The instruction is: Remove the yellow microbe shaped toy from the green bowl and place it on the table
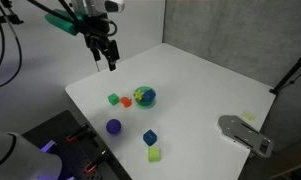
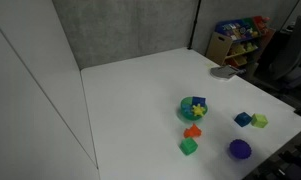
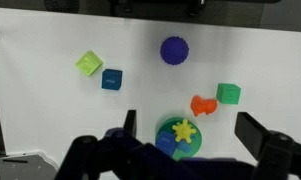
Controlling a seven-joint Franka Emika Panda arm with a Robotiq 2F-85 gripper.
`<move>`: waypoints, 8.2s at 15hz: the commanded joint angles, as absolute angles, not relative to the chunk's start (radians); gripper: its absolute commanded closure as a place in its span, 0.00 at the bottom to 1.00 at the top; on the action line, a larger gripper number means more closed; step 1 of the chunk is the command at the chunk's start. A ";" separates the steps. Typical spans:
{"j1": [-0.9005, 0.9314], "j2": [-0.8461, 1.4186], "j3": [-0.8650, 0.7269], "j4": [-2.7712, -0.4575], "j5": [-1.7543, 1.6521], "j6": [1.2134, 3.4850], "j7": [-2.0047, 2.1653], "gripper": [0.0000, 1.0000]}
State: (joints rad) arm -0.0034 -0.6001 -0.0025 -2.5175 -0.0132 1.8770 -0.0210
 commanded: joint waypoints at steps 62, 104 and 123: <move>0.165 0.559 -0.012 -2.033 -0.096 2.511 0.232 0.00; -0.053 0.430 -0.139 -2.181 -0.052 2.400 0.180 0.95; -0.019 0.099 -0.025 -2.275 0.004 2.185 0.088 0.00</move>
